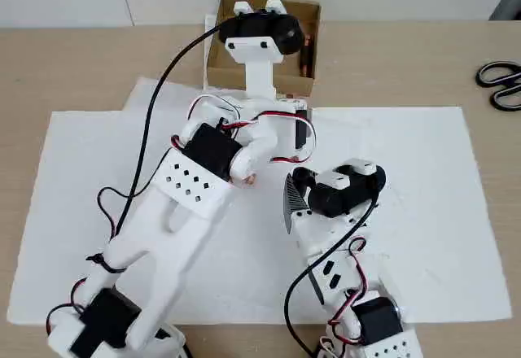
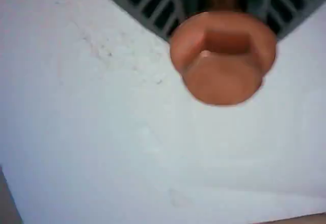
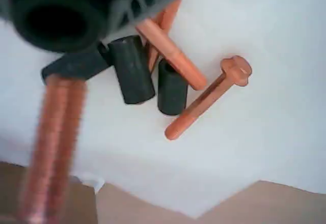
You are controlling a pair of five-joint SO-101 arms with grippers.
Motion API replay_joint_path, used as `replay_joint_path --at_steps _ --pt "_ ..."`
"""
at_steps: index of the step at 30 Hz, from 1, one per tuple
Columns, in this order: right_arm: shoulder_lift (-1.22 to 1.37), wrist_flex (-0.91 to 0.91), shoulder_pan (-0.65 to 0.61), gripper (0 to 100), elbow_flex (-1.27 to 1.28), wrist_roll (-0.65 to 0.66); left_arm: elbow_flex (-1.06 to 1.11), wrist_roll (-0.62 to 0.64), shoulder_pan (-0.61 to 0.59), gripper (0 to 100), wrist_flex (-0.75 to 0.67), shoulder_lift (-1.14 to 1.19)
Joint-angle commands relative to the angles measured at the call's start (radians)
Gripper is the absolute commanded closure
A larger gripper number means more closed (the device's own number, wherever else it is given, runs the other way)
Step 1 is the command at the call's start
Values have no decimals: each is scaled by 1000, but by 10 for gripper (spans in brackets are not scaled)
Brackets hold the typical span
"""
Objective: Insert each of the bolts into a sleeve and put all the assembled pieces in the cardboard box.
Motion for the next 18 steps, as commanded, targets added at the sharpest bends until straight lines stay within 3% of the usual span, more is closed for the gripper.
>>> replay_joint_path --at_steps 1,9,13,18 --pt "-15 -28 -1 995 -6 -11 33 5 3 994 -63 -130" --pt "-15 -30 -2 995 3 -11 340 -97 -23 994 -227 -423" --pt "-15 -30 -2 995 3 -11 555 -97 -69 994 -433 -497" --pt "-15 -30 -4 995 3 -11 745 -98 -38 994 -631 -569"
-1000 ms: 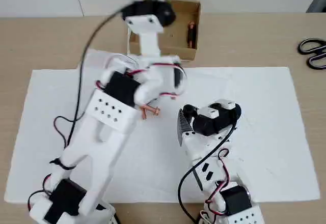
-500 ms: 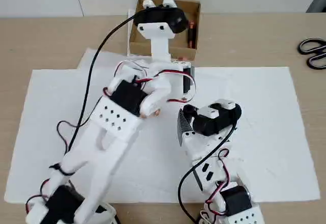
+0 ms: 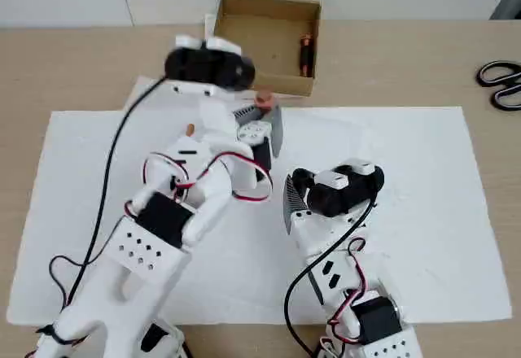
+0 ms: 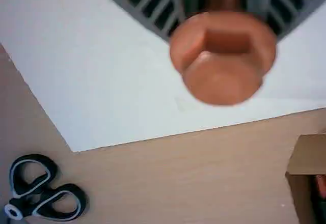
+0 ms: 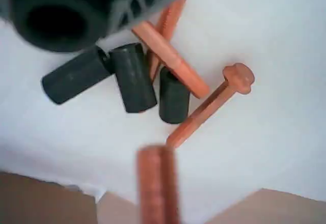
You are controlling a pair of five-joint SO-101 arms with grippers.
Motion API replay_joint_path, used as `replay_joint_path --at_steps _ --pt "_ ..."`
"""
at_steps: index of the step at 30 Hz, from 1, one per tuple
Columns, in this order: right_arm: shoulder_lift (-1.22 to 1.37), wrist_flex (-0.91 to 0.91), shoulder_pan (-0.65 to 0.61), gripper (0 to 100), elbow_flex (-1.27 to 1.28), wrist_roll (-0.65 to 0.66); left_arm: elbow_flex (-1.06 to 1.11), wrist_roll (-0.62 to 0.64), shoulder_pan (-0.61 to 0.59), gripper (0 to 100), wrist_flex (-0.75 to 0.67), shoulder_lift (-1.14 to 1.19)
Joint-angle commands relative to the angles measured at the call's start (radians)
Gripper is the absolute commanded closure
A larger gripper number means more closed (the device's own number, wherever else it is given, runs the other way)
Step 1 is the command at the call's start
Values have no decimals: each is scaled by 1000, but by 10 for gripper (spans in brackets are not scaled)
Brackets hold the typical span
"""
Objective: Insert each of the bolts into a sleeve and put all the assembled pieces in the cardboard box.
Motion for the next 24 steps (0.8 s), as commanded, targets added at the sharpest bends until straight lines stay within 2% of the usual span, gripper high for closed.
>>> replay_joint_path --at_steps 1,10,17,24 --pt "-15 -30 -4 995 -9 -11 65 -9 15 994 -124 -71" --pt "-15 -30 -18 995 -9 -11 59 -52 64 994 -121 -58" --pt "-15 -30 -51 995 -9 -11 -81 -55 61 994 58 -20" --pt "-15 -30 -51 995 -9 -11 -153 -55 71 994 87 57"
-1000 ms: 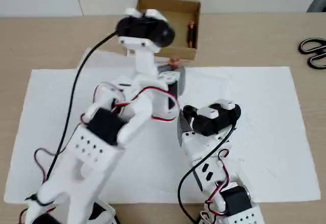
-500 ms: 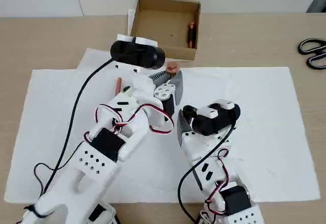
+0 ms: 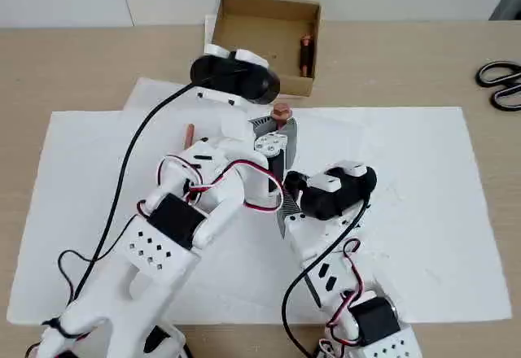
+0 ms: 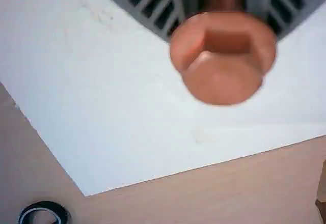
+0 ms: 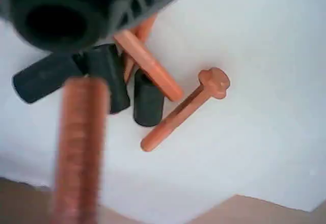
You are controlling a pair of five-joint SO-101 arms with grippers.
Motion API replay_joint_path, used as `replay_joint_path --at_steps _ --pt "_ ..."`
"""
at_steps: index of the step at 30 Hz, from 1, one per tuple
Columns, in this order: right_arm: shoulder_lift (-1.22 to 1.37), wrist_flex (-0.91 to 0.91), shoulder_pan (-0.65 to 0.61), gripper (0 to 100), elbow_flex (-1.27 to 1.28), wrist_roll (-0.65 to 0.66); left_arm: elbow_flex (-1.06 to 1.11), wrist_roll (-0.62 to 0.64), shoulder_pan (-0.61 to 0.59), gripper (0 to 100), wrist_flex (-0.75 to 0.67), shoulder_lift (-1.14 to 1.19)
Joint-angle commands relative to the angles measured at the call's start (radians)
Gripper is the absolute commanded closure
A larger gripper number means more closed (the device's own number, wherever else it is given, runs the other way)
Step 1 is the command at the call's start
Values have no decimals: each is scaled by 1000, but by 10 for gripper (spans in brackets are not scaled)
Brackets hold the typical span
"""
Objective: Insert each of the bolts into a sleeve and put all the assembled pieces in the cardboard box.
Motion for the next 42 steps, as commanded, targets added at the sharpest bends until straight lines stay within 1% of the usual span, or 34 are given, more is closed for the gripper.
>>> replay_joint_path --at_steps 1,11,42 --pt "-15 -30 -5 995 -9 -11 -70 -6 20 994 0 -2" --pt "-15 -30 -5 995 -9 -11 -64 -6 58 994 -3 5" --pt "-15 -30 -1 995 -9 -11 24 -9 58 994 0 -2"
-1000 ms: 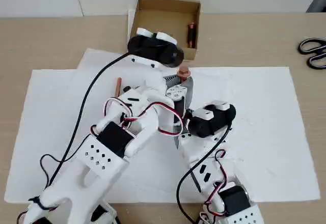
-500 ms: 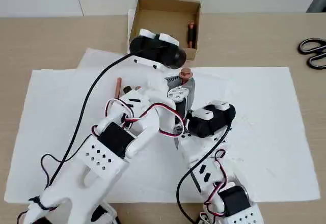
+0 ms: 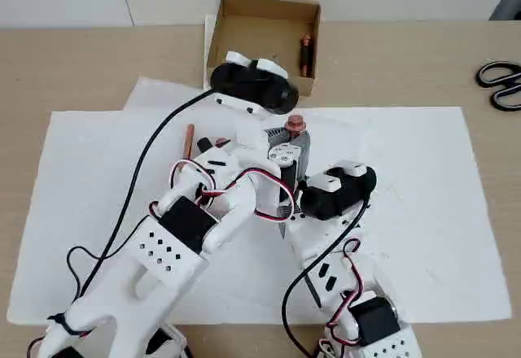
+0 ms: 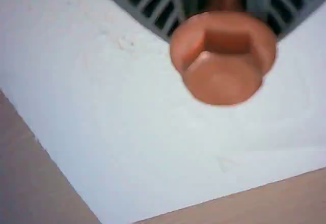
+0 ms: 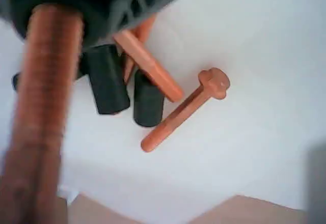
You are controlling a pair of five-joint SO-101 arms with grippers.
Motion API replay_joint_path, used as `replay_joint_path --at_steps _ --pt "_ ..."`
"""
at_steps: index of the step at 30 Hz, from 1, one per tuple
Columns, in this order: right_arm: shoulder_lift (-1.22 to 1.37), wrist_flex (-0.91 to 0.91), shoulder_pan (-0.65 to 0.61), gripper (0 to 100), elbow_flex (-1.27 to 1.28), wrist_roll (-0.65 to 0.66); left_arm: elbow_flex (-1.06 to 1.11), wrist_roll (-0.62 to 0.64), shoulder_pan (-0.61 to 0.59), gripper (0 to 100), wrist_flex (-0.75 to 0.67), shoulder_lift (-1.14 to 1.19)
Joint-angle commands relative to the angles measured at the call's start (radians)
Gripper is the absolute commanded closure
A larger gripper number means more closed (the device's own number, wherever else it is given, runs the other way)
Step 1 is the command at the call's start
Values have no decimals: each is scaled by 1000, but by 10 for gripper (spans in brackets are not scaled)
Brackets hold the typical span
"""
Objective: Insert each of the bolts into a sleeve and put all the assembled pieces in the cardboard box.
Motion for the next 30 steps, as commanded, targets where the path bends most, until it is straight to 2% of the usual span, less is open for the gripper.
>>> replay_joint_path --at_steps 1,22,30 --pt "-15 -30 -1 995 -9 -11 -2 -9 0 994 0 -12" --pt "-15 -30 -1 995 -9 -11 51 -58 8 994 3 -14" --pt "-15 -30 -1 995 -9 -11 45 -86 72 994 83 -14"
